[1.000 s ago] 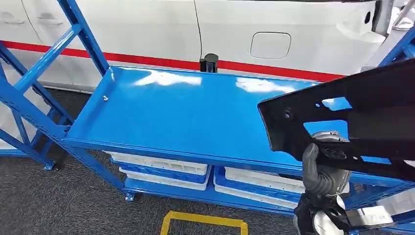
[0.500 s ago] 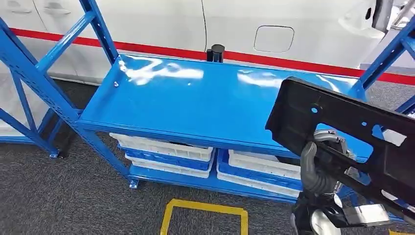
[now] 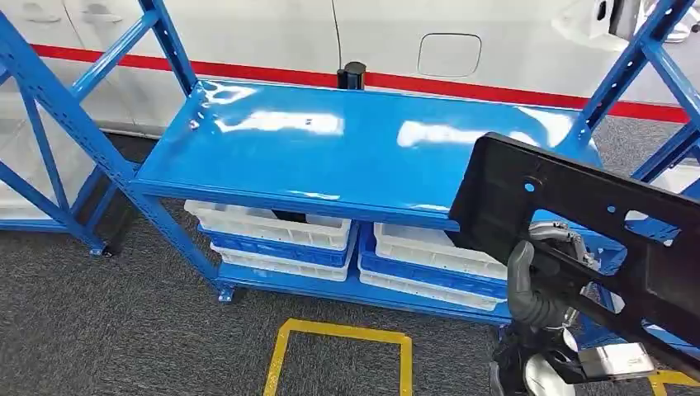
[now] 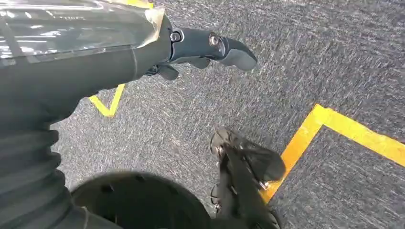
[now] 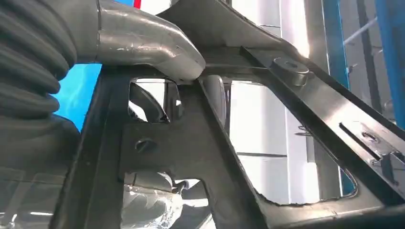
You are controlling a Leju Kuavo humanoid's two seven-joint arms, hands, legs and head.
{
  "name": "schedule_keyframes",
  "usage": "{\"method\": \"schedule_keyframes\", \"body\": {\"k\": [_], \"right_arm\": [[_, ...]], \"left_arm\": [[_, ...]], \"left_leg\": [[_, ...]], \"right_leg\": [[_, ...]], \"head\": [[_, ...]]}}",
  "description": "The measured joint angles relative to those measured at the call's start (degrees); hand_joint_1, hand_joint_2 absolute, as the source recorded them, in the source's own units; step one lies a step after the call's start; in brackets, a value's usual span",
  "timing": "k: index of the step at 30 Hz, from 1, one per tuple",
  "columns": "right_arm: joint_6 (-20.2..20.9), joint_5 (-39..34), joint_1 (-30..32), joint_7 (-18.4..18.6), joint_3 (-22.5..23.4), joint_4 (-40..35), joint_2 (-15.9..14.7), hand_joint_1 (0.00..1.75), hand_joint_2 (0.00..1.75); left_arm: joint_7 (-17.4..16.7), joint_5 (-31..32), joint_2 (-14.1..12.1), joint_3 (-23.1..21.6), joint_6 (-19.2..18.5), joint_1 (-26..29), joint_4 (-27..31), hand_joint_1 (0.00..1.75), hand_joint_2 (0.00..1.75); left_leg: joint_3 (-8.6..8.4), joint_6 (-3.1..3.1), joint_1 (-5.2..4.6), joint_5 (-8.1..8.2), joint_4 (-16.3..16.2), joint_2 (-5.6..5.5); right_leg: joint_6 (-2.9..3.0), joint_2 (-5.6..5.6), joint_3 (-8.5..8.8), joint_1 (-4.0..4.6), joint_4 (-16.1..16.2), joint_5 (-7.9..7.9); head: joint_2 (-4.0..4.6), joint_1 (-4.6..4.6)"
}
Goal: Take the parts from the cabinet and place them on the table.
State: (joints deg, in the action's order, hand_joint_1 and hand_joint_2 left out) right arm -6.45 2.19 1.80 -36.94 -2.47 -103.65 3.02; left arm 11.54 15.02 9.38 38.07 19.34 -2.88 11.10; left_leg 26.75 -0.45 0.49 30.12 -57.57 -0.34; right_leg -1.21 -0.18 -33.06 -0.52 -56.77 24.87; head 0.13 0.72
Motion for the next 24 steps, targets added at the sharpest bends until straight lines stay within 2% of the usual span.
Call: {"method": "schedule_keyframes", "body": {"k": [1, 2, 3, 4, 5, 6, 7, 8, 9, 10, 11, 12, 13, 14, 15, 16, 18, 19, 20, 21, 22, 23, 24], "right_arm": [[-0.2, 0.0, -0.1, -0.1, 0.0, -0.2, 0.0, 1.75, 1.75], [-0.4, 0.1, 0.0, -0.1, 0.0, -0.3, 0.0, 1.75, 1.75], [-0.6, 0.1, 0.2, -0.1, 0.0, -0.5, 0.0, 1.75, 1.75], [-0.9, 0.2, 0.6, -0.1, 0.0, -0.8, 0.0, 1.75, 1.75], [-1.1, 0.3, 1.0, -0.1, 0.1, -1.1, 0.0, 1.75, 1.75], [-1.3, 0.3, 1.4, -0.1, 0.3, -1.4, -0.1, 1.75, 1.75], [-1.6, 0.4, 1.7, -0.1, 0.3, -1.8, -0.1, 1.75, 1.75], [-1.6, 0.4, 2.0, -0.1, 0.3, -2.0, -0.1, 1.75, 1.75], [-1.8, 0.5, 2.2, -0.1, 0.3, -2.2, -0.1, 1.75, 1.75], [-2.0, 0.6, 2.5, -0.1, 0.4, -2.4, -0.1, 1.75, 1.75], [-2.0, 0.7, 2.8, -0.1, 0.4, -2.5, -0.1, 1.75, 1.75], [-2.1, 0.7, 3.0, -0.1, 0.5, -2.6, -0.1, 1.75, 1.75], [-2.1, 0.8, 3.1, -0.1, 0.7, -2.9, -0.1, 1.75, 1.75], [-2.1, 1.0, 3.1, -0.1, 0.8, -3.1, -0.1, 1.75, 1.75], [-2.1, 1.0, 3.1, -0.1, 0.8, -3.3, -0.1, 1.75, 1.75], [-2.1, 1.0, 3.1, -0.1, 0.8, -3.5, 0.0, 1.75, 1.75], [-2.1, 1.1, 3.4, -0.1, 1.0, -3.8, 0.0, 1.75, 1.75], [-2.1, 1.1, 3.4, -0.1, 1.2, -3.8, 0.0, 1.75, 1.75], [-2.1, 1.1, 3.2, -0.1, 1.4, -3.8, 0.0, 1.75, 1.75], [-2.1, 1.1, 3.1, -0.1, 1.5, -3.8, 0.0, 1.75, 1.75], [-2.1, 1.1, 3.0, 0.0, 1.6, -3.9, 0.1, 1.75, 1.75], [-2.1, 1.1, 2.9, 0.0, 1.6, -3.9, 0.1, 1.75, 1.75], [-2.1, 1.1, 3.0, 0.0, 1.7, -3.9, 0.1, 1.75, 1.75]], "left_arm": [[0.1, 0.0, 0.0, 0.0, -0.2, -0.1, 0.0, 0.00, 1.75], [0.2, 0.2, 0.0, 0.0, -0.3, 0.0, 0.0, 0.00, 1.75], [0.2, 0.3, 0.0, 0.0, -0.5, 0.0, 0.0, 0.00, 1.75], [0.2, 0.4, -0.1, 0.0, -0.7, 0.0, 0.0, 0.00, 1.75], [0.2, 0.5, 0.0, 0.0, -0.8, 0.1, 0.0, 0.00, 1.75], [0.3, 0.6, -0.2, 0.0, -1.0, 0.1, 0.0, 0.00, 1.75], [0.4, 0.7, -0.2, 0.0, -1.3, 0.0, 0.0, 0.00, 1.75], [0.5, 0.8, -0.2, 0.0, -1.5, 0.0, 0.0, 0.00, 1.75], [0.5, 1.1, -0.2, 0.0, -1.6, 0.0, 0.0, 0.00, 1.75], [0.5, 1.1, -0.2, 0.0, -1.6, 0.0, 0.0, 0.00, 1.75], [0.5, 1.1, -0.2, 0.0, -1.6, 0.0, 0.0, 0.00, 1.75], [0.5, 1.2, -0.2, 0.0, -1.7, 0.0, 0.0, 0.00, 1.75], [0.5, 1.2, -0.2, 0.0, -1.8, 0.0, 0.0, 0.00, 1.75], [0.5, 1.2, -0.2, 0.0, -1.9, 0.0, 0.0, 0.00, 1.75], [0.6, 1.2, -0.3, 0.0, -2.0, 0.0, 0.0, 0.00, 1.75], [0.7, 1.3, -0.3, 0.0, -2.1, 0.0, 0.0, 0.00, 1.75], [1.6, 4.2, -0.4, -0.6, -4.5, 0.1, 0.0, 0.00, 1.75], [1.9, 6.4, -0.5, -1.8, -6.1, 0.2, 0.0, 0.00, 1.75], [2.1, 8.0, -0.6, -3.0, -7.1, 0.2, 0.0, 0.00, 1.75], [2.1, 8.4, -0.6, -3.8, -7.3, 0.1, 0.0, 0.00, 1.75], [2.2, 8.5, -0.5, -4.4, -7.4, 0.0, 0.0, 0.00, 1.75], [2.2, 8.6, -0.5, -4.8, -7.5, -0.1, 0.0, 0.00, 1.75], [2.3, 8.7, -0.5, -5.2, -7.6, -0.1, 0.0, 0.00, 1.75]], "left_leg": [[-0.58, -0.12, -0.19, 0.11, 1.4, -0.07], [-0.14, -0.17, -0.51, 0.12, 1.5, -0.06], [0.18, -0.59, -0.83, -0.12, 1.3, -0.04], [0.51, -1.41, -0.92, -0.72, 1.7, 0.07], [1.28, -2.16, -0.48, -1.69, 2.0, 0.63], [2.21, -2.63, -0.67, -2.36, 2.1, 0.57], [3.12, -3.01, -0.70, -2.95, 2.1, 0.77], [3.92, -2.94, -0.76, -3.61, 2.0, 0.82], [4.86, -2.97, -0.88, -4.29, 2.0, 0.91], [5.59, -2.95, -0.98, -5.04, 2.0, 1.04], [6.68, -2.90, -1.02, -5.81, 1.9, 1.16], [7.54, -2.79, -1.02, -6.40, 1.8, 1.18], [8.62, -2.61, -0.99, -7.09, 1.6, 1.19], [9.43, -2.37, -0.96, -7.66, 1.2, 1.15], [9.91, -2.05, -1.11, -8.03, 0.9, 1.12], [10.16, -1.83, -1.34, -8.41, 0.6, 1.12], [10.27, -1.39, -1.28, -9.57, 0.7, 1.14], [10.37, -1.06, -1.27, -10.04, 0.8, 1.06], [10.79, -0.68, -1.00, -9.52, 0.4, 0.90], [11.35, -0.24, -0.86, -6.76, -0.9, 0.71], [12.05, 0.08, -0.74, -3.05, -3.9, 0.68], [13.10, 0.37, -0.64, 0.49, -8.5, 0.53], [14.11, 0.60, -0.51, 3.02, -13.3, 0.44]], "right_leg": [[-0.38, -0.11, -0.14, 0.14, 0.0, -0.47], [-0.94, -0.23, -0.34, 0.13, -0.1, -0.87], [-1.28, -0.28, -0.56, -0.18, 0.0, -1.37], [-1.77, -0.29, -0.79, -0.12, 0.1, -1.83], [-1.78, -0.26, -1.50, -0.23, -0.7, -1.09], [-1.26, -0.13, -2.70, -0.14, -2.6, 1.63], [-0.62, -0.06, -3.99, -0.17, -6.3, 4.99], [-0.30, -0.04, -4.96, -0.19, -10.5, 7.88], [-0.28, -0.04, -5.74, -0.18, -14.5, 9.86], [-0.71, -0.04, -5.93, -0.18, -17.7, 10.28], [-1.44, -0.03, -5.04, -0.19, -18.5, 8.92], [-2.12, -0.03, -3.52, -0.19, -17.2, 7.13], [-2.82, -0.03, -0.48, -0.20, -13.5, 4.93], [-2.93, -0.04, 3.65, -0.24, -7.7, 4.15], [-2.39, -0.03, 7.45, -0.32, -1.9, 5.89], [-1.72, 0.10, 10.34, 0.20, 2.6, 7.41], [-1.17, 0.19, 9.21, 0.30, 2.2, 7.43], [-0.59, 0.14, 8.89, 0.31, 2.0, 7.05], [0.18, 0.01, 8.38, -0.58, 2.1, 6.42], [0.75, -0.12, 7.85, -0.36, 2.0, 5.84], [1.43, -0.18, 7.29, -0.34, 2.0, 5.31], [1.58, -0.25, 6.63, -0.19, 2.0, 4.71], [1.63, -0.25, 6.02, -0.06, 2.0, 4.11]], "head": [[0.00, -0.22], [0.00, -0.17], [0.00, -0.07], [0.00, -0.22], [0.00, -0.02], [0.00, 0.04], [0.00, -0.46], [0.00, -0.50], [0.00, -0.48], [0.00, -0.55], [0.00, -0.50], [0.00, -0.55], [0.00, -0.50], [0.00, -0.52], [0.00, -0.57], [0.00, -0.46], [0.00, -0.44], [0.00, -0.31], [0.00, -0.35], [0.00, -0.22], [0.00, -0.13], [0.00, -0.04], [0.00, -0.09]]}}
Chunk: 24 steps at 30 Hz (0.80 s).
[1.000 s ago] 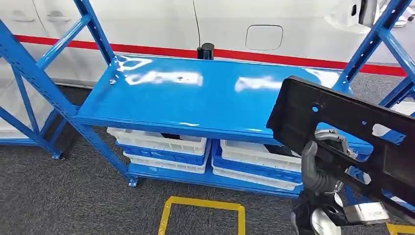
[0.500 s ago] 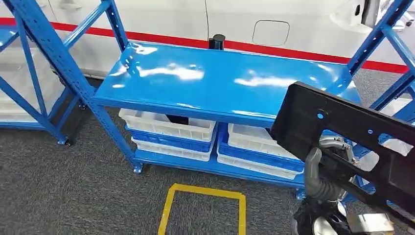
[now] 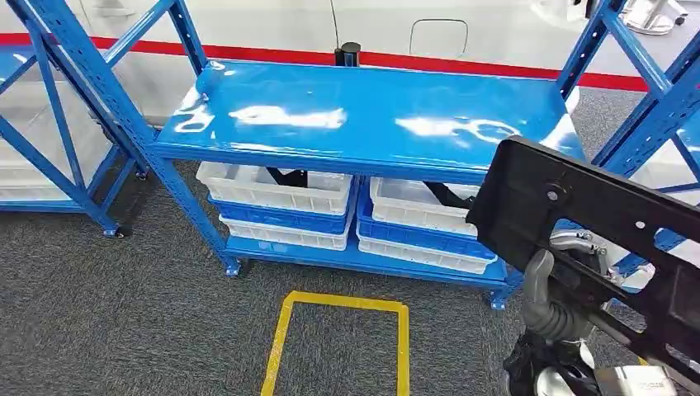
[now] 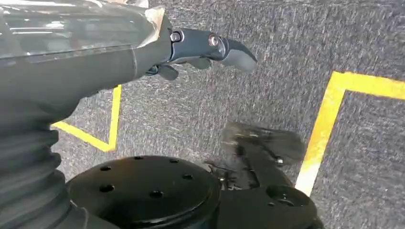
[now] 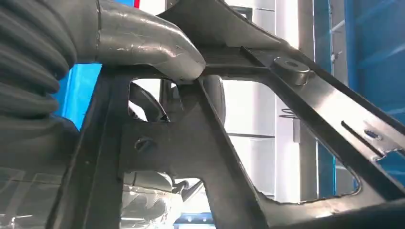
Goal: Take the parts from the cabinet and place them on the table.
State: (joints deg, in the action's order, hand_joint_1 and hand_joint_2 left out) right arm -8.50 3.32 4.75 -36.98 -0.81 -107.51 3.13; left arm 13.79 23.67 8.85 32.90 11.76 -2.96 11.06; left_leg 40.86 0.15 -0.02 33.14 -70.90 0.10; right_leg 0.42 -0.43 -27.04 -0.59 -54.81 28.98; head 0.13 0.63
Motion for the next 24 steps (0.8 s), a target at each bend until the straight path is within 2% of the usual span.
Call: {"method": "schedule_keyframes", "body": {"k": [1, 2, 3, 4, 5, 6, 7, 8, 9, 10, 11, 12, 13, 14, 15, 16, 17, 18, 19, 20, 21, 22, 23, 24], "right_arm": [[0.0, 0.0, 0.0, 0.0, 0.0, 0.0, 0.0, 1.75, 1.75], [0.0, 0.0, 0.0, 0.0, 0.1, 0.0, 0.0, 1.75, 1.75], [0.0, 0.0, 0.0, 0.0, 0.1, 0.0, 0.0, 1.75, 1.75], [0.0, 0.0, 0.0, 0.0, 0.1, 0.0, 0.0, 1.75, 1.75], [0.0, 0.0, 0.0, 0.0, 0.2, 0.0, 0.1, 1.75, 1.75], [0.0, 0.0, 0.0, 0.0, 0.2, -0.1, 0.1, 1.75, 1.75], [0.0, 0.0, -0.1, 0.0, 0.3, -0.2, 0.1, 1.75, 1.75], [0.1, 0.1, -0.2, 0.1, 0.4, -0.3, 0.1, 1.75, 1.75], [0.2, 0.2, -0.2, 0.1, 0.4, -0.3, 0.2, 1.75, 1.75], [0.4, 0.2, -0.2, 0.1, 0.4, -0.3, 0.2, 1.75, 1.75], [0.5, 0.2, -0.2, 0.3, 0.6, -0.3, 0.2, 1.75, 1.75], [0.7, 0.3, -0.2, 0.3, 0.8, -0.3, 0.2, 1.75, 1.75], [0.9, 0.4, -0.2, 0.5, 1.0, -0.3, 0.2, 1.75, 1.75], [1.1, 0.4, -0.3, 0.5, 1.0, -0.3, 0.3, 1.75, 1.75], [1.2, 0.5, -0.3, 0.5, 1.0, -0.3, 0.3, 1.75, 1.75], [1.3, 0.5, -0.3, 0.5, 1.0, -0.3, 0.3, 1.75, 1.75], [1.4, 0.5, -0.3, 0.5, 1.1, -0.3, 0.3, 1.75, 1.75], [1.6, 0.5, -0.3, 0.5, 1.1, -0.3, 0.3, 1.75, 1.75], [1.9, 0.5, -0.3, 0.5, 1.2, -0.3, 0.3, 1.75, 1.75], [2.2, 0.5, -0.2, 0.5, 1.3, -0.3, 0.3, 1.75, 1.75], [2.5, 0.3, -0.2, 0.6, 1.3, -0.3, 0.4, 1.75, 1.75], [2.7, 0.3, -0.3, 0.7, 1.3, -0.3, 0.5, 1.75, 1.75], [3.0, 0.3, -0.3, 0.7, 1.3, -0.3, 0.7, 1.75, 1.75], [3.0, 0.1, -0.2, 0.7, 1.3, -0.3, 0.8, 1.75, 1.75]], "left_arm": [[0.0, 0.0, 0.0, -0.4, -0.1, -0.1, 0.0, 0.00, 1.75], [0.0, 0.1, -0.1, -0.8, -0.1, -0.1, 0.0, 0.00, 1.75], [0.0, 0.2, -0.1, -1.0, -0.1, -0.1, 0.0, 0.00, 1.75], [0.0, 0.2, -0.1, -1.1, -0.2, -0.1, 0.0, 0.00, 1.75], [0.0, 0.2, -0.1, -1.4, -0.2, 0.0, 0.0, 0.00, 1.75], [0.0, 0.2, -0.1, -1.6, -0.2, 0.0, 0.0, 0.00, 1.75], [0.0, 0.2, -0.1, -1.7, -0.2, 0.0, 0.0, 0.00, 1.75], [0.0, 0.3, 0.0, -1.9, -0.2, 0.0, 0.0, 0.00, 1.75], [0.0, 0.4, -0.1, -2.1, -0.2, 0.2, 0.0, 0.00, 1.75], [0.0, 0.4, -0.1, -2.2, -0.4, 0.2, 0.0, 0.00, 1.75], [0.0, 0.5, -0.1, -2.2, -0.4, 0.3, 0.0, 0.00, 1.75], [-0.1, 0.7, -0.1, -2.3, -0.5, 0.1, 0.0, 0.00, 1.75], [-0.1, 0.8, -0.2, -2.3, -0.6, 0.0, 0.0, 0.00, 1.75], [-0.2, 0.9, -0.1, -2.3, -0.7, 0.0, 0.0, 0.00, 1.75], [-0.2, 0.9, -0.1, -2.4, -0.9, 0.0, 0.0, 0.00, 1.75], [-0.3, 1.0, -0.1, -2.4, -0.9, 0.0, 0.0, 0.00, 1.75], [-0.7, 1.4, -0.2, -2.4, -0.6, 0.0, 0.0, 0.00, 1.75], [-0.8, 1.8, -0.2, -2.4, -0.2, 0.0, 0.0, 0.00, 1.75], [-0.8, 2.2, -0.2, -2.5, 0.0, 0.1, 0.0, 0.00, 1.75], [-0.7, 2.3, -0.3, -2.7, 0.1, 0.1, 0.0, 0.00, 1.75], [-0.7, 2.4, -0.4, -2.9, 0.1, 0.2, 0.0, 0.00, 1.75], [-0.7, 2.6, -0.6, -3.0, 0.2, 0.2, 0.0, 0.00, 1.75], [-0.7, 2.7, -0.6, -3.1, 0.2, 0.3, 0.0, 0.00, 1.75], [-0.8, 2.8, -0.7, -3.2, 0.3, 0.3, 0.0, 0.00, 1.75]], "left_leg": [[0.45, 0.15, 0.11, 0.71, -3.7, 0.00], [-0.14, 0.14, 0.19, -0.24, -4.6, -0.01], [-1.83, 0.05, 0.24, -2.03, -3.2, 0.00], [-4.69, -0.08, 0.28, -3.83, 0.5, 0.00], [-8.48, -0.33, 0.29, -5.32, 6.1, -0.02], [-11.61, -0.67, 0.28, -5.19, 11.5, -0.28], [-13.00, -0.87, 0.08, -4.54, 14.1, -0.47], [-12.94, -0.92, -0.14, -4.55, 14.4, -0.53], [-12.67, -1.19, -0.45, -4.82, 14.3, -0.55], [-12.46, -1.56, -0.60, -5.12, 14.4, -0.56], [-11.79, -2.21, -0.34, -5.59, 15.6, -0.33], [-12.35, -2.57, -0.22, -5.84, 15.9, -0.11], [-11.59, -3.22, -0.27, -6.24, 15.9, -0.11], [-10.93, -3.53, -0.35, -6.63, 15.8, -0.06], [-10.30, -3.63, -0.49, -7.04, 15.6, 0.05], [-9.62, -3.64, -0.56, -7.37, 15.3, 0.14], [-8.82, -3.61, -0.59, -7.65, 14.9, 0.22], [-8.06, -3.58, -0.58, -7.74, 14.6, 0.21], [-7.40, -3.50, -0.57, -8.03, 14.3, 0.21], [-6.89, -3.40, -0.51, -8.26, 14.1, 0.80], [-6.55, -3.16, -0.51, -8.47, 13.7, 0.82], [-6.31, -2.82, -0.91, -8.67, 13.6, 1.01], [-6.35, -2.54, -0.93, -8.99, 13.5, 1.36], [-6.40, -2.42, -0.92, -9.16, 13.5, 1.81]], "right_leg": [[-0.02, 0.00, -0.55, 0.10, -0.1, -0.67], [-0.15, 0.02, -1.33, 0.20, -0.3, -1.22], [-0.49, 0.04, -2.10, 0.21, -0.6, -1.55], [-0.62, 0.06, -2.70, 0.19, -0.8, -1.80], [-0.88, 0.14, -3.09, 0.16, -0.9, -2.09], [-1.03, 0.11, -3.43, 0.15, -1.0, -2.31], [-1.58, 0.01, -3.96, 0.65, -1.2, -2.69], [-2.28, -0.14, -4.25, 0.40, -1.2, -3.16], [-2.71, -0.18, -4.39, 0.23, -1.1, -3.44], [-3.25, -0.19, -4.52, 0.01, -1.0, -3.81], [-3.53, -0.12, -4.84, 0.39, -1.3, -3.55], [-3.37, -0.07, -5.76, 0.03, -2.3, -2.14], [-3.01, 0.16, -7.14, 0.14, -5.2, 0.39], [-2.74, 0.19, -8.55, 0.04, -9.8, 3.08], [-2.69, 0.19, -9.82, 0.01, -14.2, 5.12], [-2.86, 0.19, -10.60, 0.00, -17.8, 6.25], [-3.31, 0.19, -10.47, 0.01, -19.2, 6.07], [-3.98, 0.19, -9.14, 0.00, -17.8, 4.73], [-4.68, 0.18, -6.74, -0.03, -14.3, 2.65], [-5.22, -0.09, -3.80, -0.08, -9.6, 0.79], [-5.32, -1.59, -0.77, -0.09, -4.4, 0.49], [-4.77, -3.09, 1.42, 0.64, -1.2, 1.94], [-3.78, -2.65, 1.11, 0.99, -1.1, 1.66], [-3.52, -2.17, 0.33, 0.74, -1.0, 1.59]], "head": [[0.00, 0.00], [0.00, 0.02], [0.00, 0.00], [0.00, 0.04], [0.00, 0.04], [0.00, 0.02], [0.00, -0.04], [0.00, -0.20], [0.00, -0.15], [0.00, -0.18], [0.00, -0.15], [0.00, -0.02], [0.00, -0.53], [0.00, -0.68], [0.00, -0.63], [0.00, -0.66], [0.00, -0.66], [0.00, -0.68], [0.00, -0.66], [0.00, -0.66], [0.00, -0.72], [0.00, -0.77], [0.00, -0.51], [0.00, -0.33]]}}
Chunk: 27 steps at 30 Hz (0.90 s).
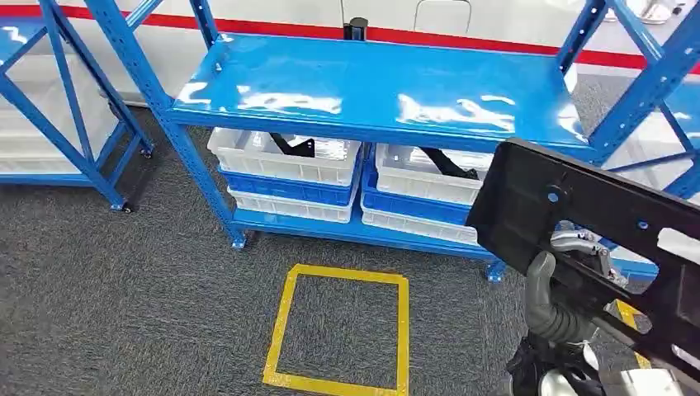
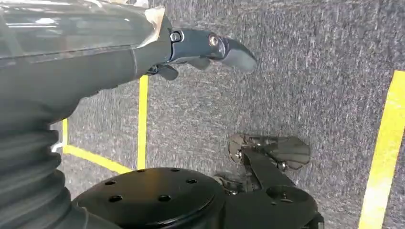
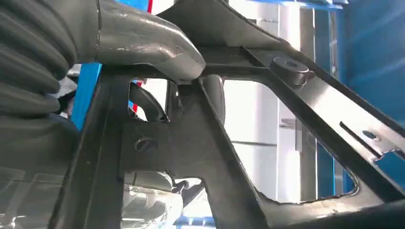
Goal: Take the parts from the cabinet and place them on the table.
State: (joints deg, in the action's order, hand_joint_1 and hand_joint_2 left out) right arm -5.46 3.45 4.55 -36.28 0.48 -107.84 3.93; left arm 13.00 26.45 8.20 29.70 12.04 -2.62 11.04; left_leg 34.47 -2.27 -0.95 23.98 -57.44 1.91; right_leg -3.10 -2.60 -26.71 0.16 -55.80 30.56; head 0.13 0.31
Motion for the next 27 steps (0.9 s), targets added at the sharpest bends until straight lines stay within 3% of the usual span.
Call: {"method": "schedule_keyframes", "body": {"k": [1, 2, 3, 4, 6, 7, 8, 10, 11, 12, 13, 14, 16, 17, 18, 19, 20, 22, 23, 24, 25, 26, 27], "right_arm": [[0.0, -0.1, 0.1, 0.0, 0.1, 0.0, 0.0, 1.75, 1.75], [0.1, -0.1, 0.2, 0.0, 0.2, 0.0, 0.1, 1.75, 1.75], [0.2, 0.0, 0.3, 0.0, 0.2, 0.0, 0.2, 1.75, 1.75], [0.3, 0.0, 0.3, 0.0, 0.2, 0.0, 0.3, 1.75, 1.75], [0.4, -0.1, 0.6, -0.1, 0.3, 0.0, 0.4, 1.75, 1.75], [0.5, -0.2, 0.8, -0.2, 0.4, 0.0, 0.4, 1.75, 1.75], [0.4, -0.2, 1.0, -0.2, 0.5, 0.0, 0.4, 1.75, 1.75], [0.5, -0.3, 1.1, -0.2, 0.7, 0.0, 0.4, 1.75, 1.75], [0.5, -0.3, 1.2, -0.2, 0.8, 0.0, 0.4, 1.75, 1.75], [0.5, -0.3, 1.2, -0.2, 1.0, 0.0, 0.4, 1.75, 1.75], [0.5, -0.4, 1.3, -0.3, 1.1, 0.0, 0.5, 1.75, 1.75], [0.5, -0.6, 1.2, -0.4, 1.2, 0.0, 0.4, 1.75, 1.75], [0.6, -0.9, 1.7, -0.7, 1.4, -0.1, 0.5, 1.75, 1.75], [0.6, -1.0, 2.1, -0.8, 1.7, -0.2, 0.4, 1.75, 1.75], [0.6, -1.1, 2.4, -0.9, 2.1, -0.4, 0.4, 1.75, 1.75], [0.6, -1.2, 2.5, -0.9, 2.4, -0.6, 0.3, 1.75, 1.75], [0.6, -1.2, 2.5, -0.9, 2.6, -0.7, 0.3, 1.75, 1.75], [0.6, -1.2, 2.9, -0.9, 2.7, -0.7, 0.3, 1.75, 1.75], [0.6, -1.2, 3.1, -0.9, 2.8, -0.7, 0.3, 1.75, 1.75], [0.6, -1.2, 3.3, -0.9, 2.9, -0.7, 0.2, 1.75, 1.75], [0.6, -1.2, 3.4, -0.9, 3.0, -0.7, 0.2, 1.75, 1.75], [0.6, -1.2, 3.4, -0.9, 3.0, -0.7, 0.2, 1.75, 1.75], [0.6, -1.2, 3.5, -0.9, 3.0, -0.8, 0.2, 1.75, 1.75]], "left_arm": [[0.0, 0.0, 0.0, -0.1, 0.0, 0.0, 0.0, 0.00, 1.75], [-0.1, 0.1, -0.1, -0.1, 0.0, 0.0, 0.0, 0.00, 1.75], [-0.1, 0.2, -0.2, -0.2, 0.0, 0.0, 0.0, 0.00, 1.75], [-0.1, 0.2, -0.2, -0.2, 0.0, 0.0, 0.0, 0.00, 1.75], [-0.1, 0.4, -0.2, -0.3, 0.1, -0.1, 0.0, 0.00, 1.75], [-0.1, 0.4, -0.2, -0.3, 0.0, -0.2, 0.0, 0.00, 1.75], [-0.1, 0.4, -0.2, -0.3, 0.0, -0.3, 0.0, 0.00, 1.75], [-0.2, 0.6, -0.2, -0.5, 0.0, -0.3, 0.0, 0.00, 1.75], [-0.3, 0.7, -0.2, -0.6, 0.1, -0.3, 0.0, 0.00, 1.75], [-0.4, 0.8, -0.2, -0.6, 0.2, 0.0, 0.0, 0.00, 1.75], [-0.5, 1.0, -0.4, -0.6, 0.3, 0.0, 0.0, 0.00, 1.75], [-0.5, 1.1, -0.3, -0.6, 0.4, 0.3, 0.0, 0.00, 1.75], [-0.5, 1.3, -0.4, -0.7, 0.3, 0.4, 0.0, 0.00, 1.75], [-0.5, 1.5, -0.4, -0.8, 0.3, 0.3, 0.0, 0.00, 1.75], [-0.5, 1.7, -0.5, -0.9, 0.1, 0.2, 0.0, 0.00, 1.75], [-0.5, 1.7, -0.5, -1.0, -0.1, 0.2, 0.0, 0.00, 1.75], [-0.6, 1.8, -0.5, -1.0, -0.2, 0.3, 0.0, 0.00, 1.75], [-0.7, 1.8, -0.6, -1.1, -0.3, 0.5, 0.0, 0.00, 1.75], [-0.7, 1.8, -0.6, -1.1, -0.3, 0.6, 0.0, 0.00, 1.75], [-0.7, 1.8, -0.5, -1.1, -0.3, 0.5, 0.0, 0.00, 1.75], [-0.7, 1.8, -0.6, -1.2, -0.3, 0.5, 0.0, 0.00, 1.75], [-0.7, 1.8, -0.5, -1.2, -0.3, 0.5, 0.0, 0.00, 1.75], [-0.7, 1.8, -0.5, -1.4, -0.4, 0.5, 0.0, 0.00, 1.75]], "left_leg": [[0.02, 0.22, 0.15, -0.29, 0.1, 0.40], [0.09, 0.53, 0.14, -0.45, 0.1, 0.89], [0.57, 0.91, 0.35, 0.54, -0.5, 0.36], [1.35, 1.34, 0.45, 3.25, -2.7, -0.72], [4.36, 1.89, 0.70, 9.26, -12.0, -1.57], [5.36, 2.06, 0.70, 10.70, -15.8, -1.57], [5.35, 2.09, 0.71, 10.86, -17.4, -1.57], [2.15, 1.74, 0.79, 8.12, -13.7, -1.79], [-1.07, 1.36, 0.81, 5.78, -8.5, -2.44], [-4.18, 0.84, 0.83, 4.01, -3.3, -4.11], [-5.74, 0.16, 0.99, 4.87, -0.8, -7.16], [-5.82, 0.30, 1.06, 4.34, 0.0, -7.38], [-5.70, 0.14, 0.41, 4.36, 0.2, -5.88], [-5.85, 0.04, 0.44, 4.27, 1.1, -5.12], [-5.84, -0.44, 1.14, 3.81, 2.0, -4.17], [-5.62, -0.77, 0.99, 3.58, 2.3, -3.68], [-5.36, -1.06, 1.05, 3.39, 2.3, -2.86], [-4.85, -1.09, 1.03, 3.17, 2.3, -1.05], [-4.66, -0.99, 1.06, 3.05, 2.2, -0.20], [-4.55, -0.86, 1.12, 2.94, 2.2, 0.57], [-4.52, -0.75, 1.23, 2.88, 2.2, 1.36], [-4.51, -0.60, 1.38, 2.86, 2.0, 2.03], [-4.46, -0.32, 1.47, 2.97, 1.7, 2.64]], "right_leg": [[0.45, 0.53, -0.23, 0.13, -0.1, -0.21], [1.28, 0.97, -0.52, -0.24, 0.2, -0.67], [2.06, 1.32, -0.65, -0.72, 0.3, -1.16], [2.94, 1.79, -0.78, -0.67, 0.3, -1.64], [3.66, 2.48, -1.71, -0.59, 0.2, -2.43], [3.67, 2.80, -2.12, -0.50, 0.1, -2.66], [3.64, 3.21, -2.48, -0.46, -0.1, -2.91], [3.45, 4.35, -3.10, -0.40, -0.4, -3.28], [3.26, 5.06, -3.29, -0.37, -0.5, -3.41], [3.09, 5.68, -3.38, -0.38, -0.6, -3.52], [2.79, 5.99, -3.87, -0.54, -0.6, -3.71], [2.33, 6.55, -4.13, -0.18, -0.8, -4.02], [1.42, 7.69, -4.67, -0.90, -0.7, -4.61], [0.93, 8.25, -5.06, -0.66, -0.7, -4.94], [1.04, 7.07, -6.01, -0.41, -1.5, -4.50], [1.04, 4.84, -6.96, -0.28, -3.1, -3.24], [1.23, 3.95, -8.66, -0.48, -6.6, -1.26], [1.06, 3.44, -12.70, -0.85, -16.1, 2.48], [0.56, 3.37, -13.69, -1.05, -18.9, 3.12], [-0.11, 3.22, -13.12, -1.30, -18.4, 2.71], [-0.95, 2.92, -10.94, -1.55, -15.2, 1.34], [-1.74, 2.37, -7.91, -1.79, -10.1, -0.50], [-2.48, 0.94, -4.37, -2.00, -4.0, -2.36]], "head": [[0.00, 0.09], [0.00, 0.04], [0.00, 0.00], [0.00, 0.31], [0.00, 0.39], [0.00, 0.39], [0.00, 0.39], [0.00, 0.42], [0.00, 0.39], [0.00, 0.39], [0.00, 0.28], [0.00, 0.13], [0.00, 0.57], [0.00, 0.57], [0.00, 0.41], [0.00, 0.24], [0.00, -0.13], [0.00, -0.13], [0.00, -0.20], [0.00, -0.20], [0.00, -0.20], [0.00, -0.15], [0.00, -0.22]]}}
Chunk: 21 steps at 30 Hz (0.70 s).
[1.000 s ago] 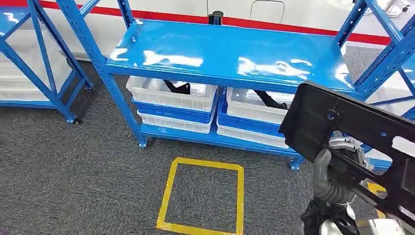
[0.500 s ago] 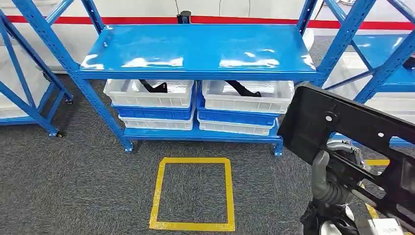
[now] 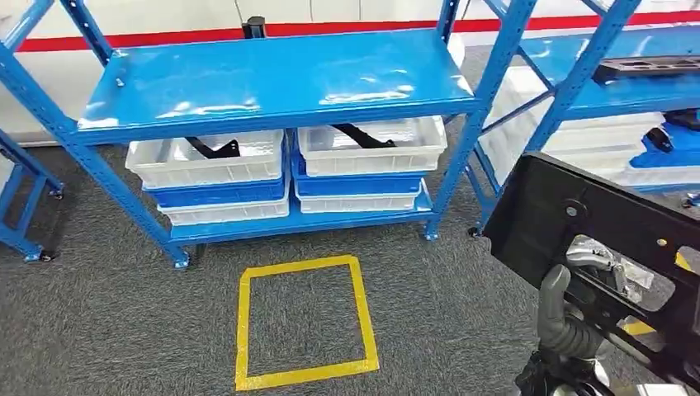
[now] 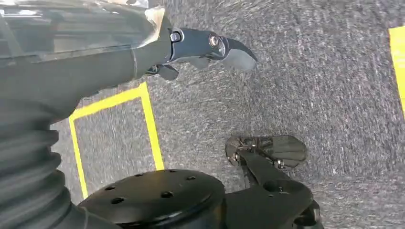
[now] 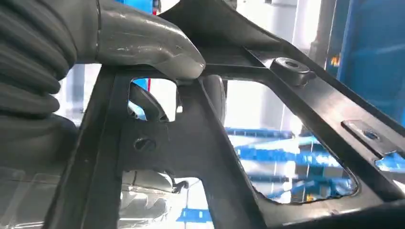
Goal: Take the parts from the cabinet and place them on the table.
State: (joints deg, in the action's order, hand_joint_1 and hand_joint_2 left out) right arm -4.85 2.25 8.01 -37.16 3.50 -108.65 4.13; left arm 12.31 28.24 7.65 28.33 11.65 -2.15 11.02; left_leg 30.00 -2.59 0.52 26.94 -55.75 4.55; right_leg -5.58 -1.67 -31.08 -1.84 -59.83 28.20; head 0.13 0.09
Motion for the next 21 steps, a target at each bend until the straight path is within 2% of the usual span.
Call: {"method": "schedule_keyframes", "body": {"k": [1, 2, 3, 5, 6, 7, 8, 9, 10, 11, 12, 13, 14, 15, 16, 17, 18, 20, 21], "right_arm": [[0.0, 0.0, -0.1, 0.0, 0.0, -0.1, 0.0, 1.75, 1.75], [0.0, 0.0, 0.0, 0.0, 0.0, -0.1, 0.0, 1.75, 1.75], [0.0, -0.1, 0.2, 0.0, 0.0, -0.3, 0.0, 1.75, 1.75], [0.0, -0.1, 0.8, -0.1, 0.3, -0.3, -0.1, 1.75, 1.75], [0.0, -0.1, 0.9, -0.1, 0.5, -0.5, 0.0, 1.75, 1.75], [0.0, -0.1, 0.9, -0.1, 0.5, -0.7, 0.0, 1.75, 1.75], [0.0, -0.1, 0.9, -0.1, 0.6, -0.8, 0.0, 1.75, 1.75], [0.0, -0.1, 1.0, -0.1, 0.6, -0.9, 0.1, 1.75, 1.75], [0.0, -0.1, 1.2, -0.1, 0.7, -0.9, 0.1, 1.75, 1.75], [0.0, -0.1, 1.5, -0.2, 0.7, -1.0, 0.1, 1.75, 1.75], [0.0, -0.1, 1.8, -0.2, 0.9, -1.1, 0.1, 1.75, 1.75], [0.0, -0.1, 2.0, -0.2, 0.9, -1.2, 0.2, 1.75, 1.75], [0.1, -0.2, 2.2, -0.2, 1.0, -1.4, 0.2, 1.75, 1.75], [0.2, -0.2, 2.3, -0.2, 1.0, -1.6, 0.2, 1.75, 1.75], [0.2, -0.2, 2.3, -0.2, 1.1, -1.8, 0.2, 1.75, 1.75], [0.3, -0.2, 2.3, -0.2, 1.1, -1.9, 0.3, 1.75, 1.75], [0.4, -0.2, 2.4, -0.2, 1.2, -2.2, 0.3, 1.75, 1.75], [0.5, -0.3, 2.8, -0.3, 1.4, -2.4, 0.3, 1.75, 1.75], [0.5, -0.3, 3.0, -0.3, 1.6, -2.8, 0.3, 1.75, 1.75]], "left_arm": [[0.0, 0.0, -0.2, -0.1, -0.1, 0.0, 0.0, 0.00, 1.75], [0.0, 0.0, -0.2, -0.2, -0.2, -0.1, 0.0, 0.00, 1.75], [0.0, 0.0, -0.2, -0.2, -0.3, -0.2, 0.0, 0.00, 1.75], [0.0, 0.1, -0.2, -0.3, -0.6, -0.3, 0.0, 0.00, 1.75], [0.0, 0.1, -0.2, -0.3, -0.9, -0.3, 0.0, 0.00, 1.75], [0.0, 0.2, -0.3, -0.3, -1.0, -0.4, 0.0, 0.00, 1.75], [0.0, 0.2, -0.3, -0.3, -1.0, -0.4, 0.0, 0.00, 1.75], [0.1, 0.2, -0.3, -0.2, -1.3, -0.4, 0.0, 0.00, 1.75], [0.3, 0.2, -0.3, -0.2, -1.4, -0.4, 0.0, 0.00, 1.75], [0.3, 0.2, -0.3, -0.3, -1.5, -0.5, 0.0, 0.00, 1.75], [0.3, 0.2, -0.3, -0.3, -1.6, -0.6, 0.0, 0.00, 1.75], [0.2, 0.4, -0.3, -0.3, -1.5, -0.6, 0.0, 0.00, 1.75], [0.2, 0.4, -0.3, -0.3, -1.5, -0.6, 0.0, 0.00, 1.75], [-0.1, 0.4, -0.4, -0.3, -1.4, -0.5, 0.0, 0.00, 1.75], [-0.1, 0.4, -0.4, -0.3, -1.4, -0.4, 0.0, 0.00, 1.75], [-0.1, 0.4, -0.4, -0.3, -1.4, -0.3, 0.0, 0.00, 1.75], [0.0, 0.3, -0.4, -0.2, -1.6, -0.3, 0.0, 0.00, 1.75], [0.2, 0.1, -0.4, -0.2, -2.1, -0.2, 0.0, 0.00, 1.75], [0.3, 0.1, -0.4, -0.2, -2.1, -0.2, 0.0, 0.00, 1.75]], "left_leg": [[0.15, 0.40, -0.27, 0.13, -0.3, 0.46], [0.33, 0.88, -0.59, 0.37, -0.7, 0.90], [0.35, 1.21, -0.64, 0.14, -0.8, 1.16], [0.25, 1.64, -0.39, -0.05, -0.7, 2.07], [0.48, 2.08, -0.07, 0.34, -0.9, 1.81], [1.07, 2.50, 0.14, 1.99, -2.4, -0.87], [2.67, 2.55, 0.21, 4.83, -6.2, -2.96], [4.65, 2.60, 0.20, 7.39, -10.8, -3.93], [6.51, 2.64, 0.19, 9.36, -15.3, -4.37], [7.63, 2.59, 0.19, 10.27, -18.4, -4.49], [7.42, 2.47, 0.18, 9.79, -18.7, -4.50], [6.08, 2.25, 0.19, 8.24, -16.7, -4.52], [3.46, 1.93, 0.19, 5.68, -12.1, -4.78], [0.55, 1.58, 0.21, 3.19, -6.7, -5.97], [-1.45, 1.22, 0.23, 2.03, -2.8, -8.81], [-1.92, 1.10, 0.31, 2.61, -1.4, -10.19], [-1.83, 1.24, 0.15, 2.80, -1.2, -9.58], [-1.51, 0.81, -0.38, 2.54, -1.3, -8.57], [-1.48, 0.21, -0.05, 1.86, -0.6, -7.71]], "right_leg": [[0.06, -2.51, 1.70, 0.03, 3.7, 0.07], [1.04, -1.72, 1.90, 0.56, 3.6, -0.41], [1.88, -1.04, 1.43, 0.54, 3.3, -0.59], [2.70, -0.14, 0.57, 0.70, 3.1, -0.77], [3.52, 0.44, 0.90, 0.10, 3.3, -1.16], [3.98, 0.90, 0.60, 0.07, 3.3, -1.42], [4.61, 1.31, 0.28, 0.14, 3.3, -1.82], [4.89, 1.76, -0.08, 0.22, 3.3, -2.01], [5.08, 2.33, -0.37, 0.45, 3.3, -2.15], [5.36, 2.83, -0.61, 0.63, 3.3, -2.37], [5.27, 3.45, -0.72, 0.77, 3.2, -2.45], [5.26, 4.16, -0.78, 0.81, 3.2, -2.64], [5.15, 4.99, -0.80, 0.83, 3.1, -2.74], [4.99, 5.82, -0.82, 0.83, 3.0, -2.85], [4.83, 6.35, -0.97, 0.76, 2.9, -2.95], [4.45, 6.90, -1.40, 1.48, 2.6, -3.15], [4.04, 7.61, -1.95, 1.04, 2.6, -3.45], [3.07, 8.76, -2.53, 0.49, 2.9, -4.09], [2.58, 9.19, -3.45, 1.21, 2.8, -4.33]], "head": [[0.00, -0.15], [0.00, -0.11], [0.00, 0.17], [0.00, 0.11], [0.00, 0.06], [0.00, 0.24], [0.00, 0.30], [0.00, 0.30], [0.00, 0.33], [0.00, 0.26], [0.00, 0.30], [0.00, 0.28], [0.00, 0.28], [0.00, 0.31], [0.00, 0.30], [0.00, 0.22], [0.00, 0.19], [0.00, 0.28], [0.00, 0.15]]}}
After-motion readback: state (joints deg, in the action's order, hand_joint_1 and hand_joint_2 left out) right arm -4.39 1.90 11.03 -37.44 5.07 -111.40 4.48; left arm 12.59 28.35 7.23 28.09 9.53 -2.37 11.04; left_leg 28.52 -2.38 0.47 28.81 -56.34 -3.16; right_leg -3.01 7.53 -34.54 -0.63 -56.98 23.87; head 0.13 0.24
